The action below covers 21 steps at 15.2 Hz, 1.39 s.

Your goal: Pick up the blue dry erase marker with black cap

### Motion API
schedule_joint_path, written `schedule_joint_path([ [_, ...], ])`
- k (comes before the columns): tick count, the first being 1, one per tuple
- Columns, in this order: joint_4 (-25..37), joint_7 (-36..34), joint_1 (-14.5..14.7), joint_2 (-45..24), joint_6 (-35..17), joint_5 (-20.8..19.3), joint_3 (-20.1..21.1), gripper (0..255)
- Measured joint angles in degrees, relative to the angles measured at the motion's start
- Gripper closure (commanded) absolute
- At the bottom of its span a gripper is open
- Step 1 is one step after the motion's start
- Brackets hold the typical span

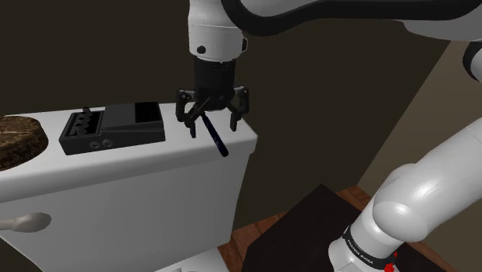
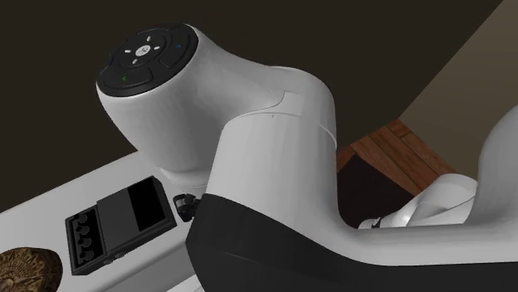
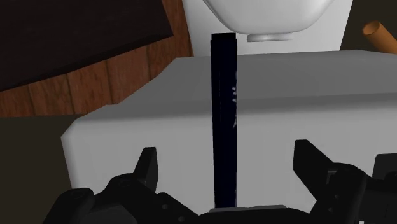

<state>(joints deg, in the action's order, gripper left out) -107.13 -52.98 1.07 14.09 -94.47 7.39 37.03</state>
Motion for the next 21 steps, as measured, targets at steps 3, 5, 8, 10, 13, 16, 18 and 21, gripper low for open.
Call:
schedule_joint_path([
  [3, 0.12, -0.08, 0.12, 0.11, -1.33, 0.18, 0.15, 255],
  [5, 0.13, -0.07, 0.09, 0.16, -1.01, 0.14, 0.08, 255],
  [8, 0.13, -0.05, 0.08, 0.21, -0.78, 0.15, 0.04, 255],
  [10, 0.08, -0.02, 0.08, 0.25, -0.69, 0.14, 0.04, 255],
  [13, 1.53, -0.04, -0.09, -0.20, 1.18, -0.15, -0.06, 255],
  [16, 4.05, -0.33, -0.16, -0.57, 3.50, -0.37, -0.05, 255],
  [18, 5.79, -0.49, -0.24, -0.94, 4.94, -0.59, -0.03, 255],
  [21, 8.89, -0.88, -0.35, -1.74, 7.35, -1.02, 0.12, 255],
])
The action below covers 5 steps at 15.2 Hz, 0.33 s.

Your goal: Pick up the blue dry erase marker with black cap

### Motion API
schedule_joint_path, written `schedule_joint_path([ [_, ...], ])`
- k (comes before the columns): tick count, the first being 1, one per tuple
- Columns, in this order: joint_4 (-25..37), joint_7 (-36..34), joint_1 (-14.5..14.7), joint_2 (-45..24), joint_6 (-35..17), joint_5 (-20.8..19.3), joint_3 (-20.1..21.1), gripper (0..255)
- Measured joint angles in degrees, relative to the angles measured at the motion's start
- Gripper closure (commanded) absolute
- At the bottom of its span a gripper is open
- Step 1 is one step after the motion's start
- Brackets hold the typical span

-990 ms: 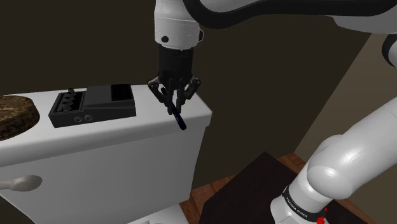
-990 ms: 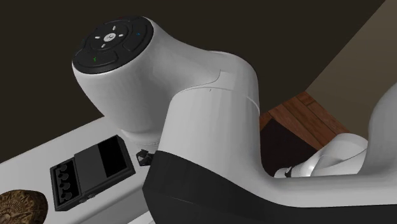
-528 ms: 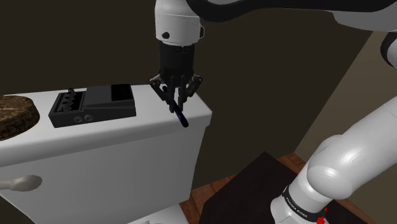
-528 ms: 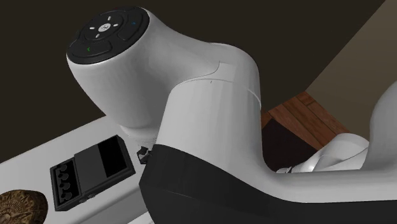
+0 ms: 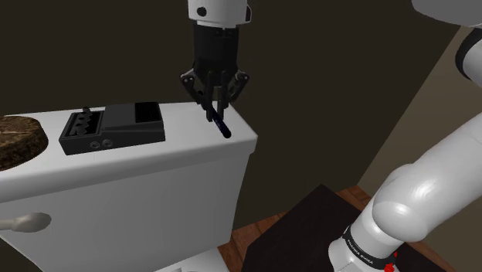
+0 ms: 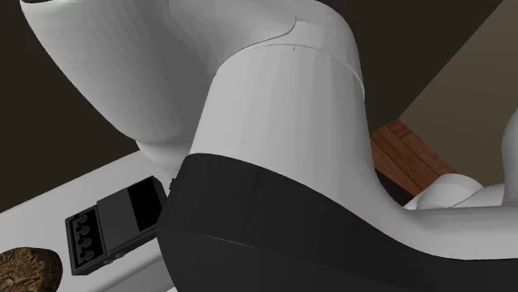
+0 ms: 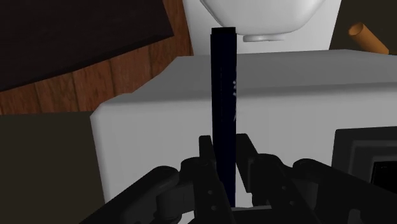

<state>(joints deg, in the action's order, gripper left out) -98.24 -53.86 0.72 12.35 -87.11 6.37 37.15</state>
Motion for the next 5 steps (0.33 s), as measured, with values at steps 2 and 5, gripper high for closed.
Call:
schedule_joint_path([
  [2, 2.05, -0.16, -0.12, -0.65, 1.51, -0.37, 0.06, 255],
  [5, 5.05, -0.63, -0.19, -1.69, 3.64, -0.93, 0.33, 255],
])
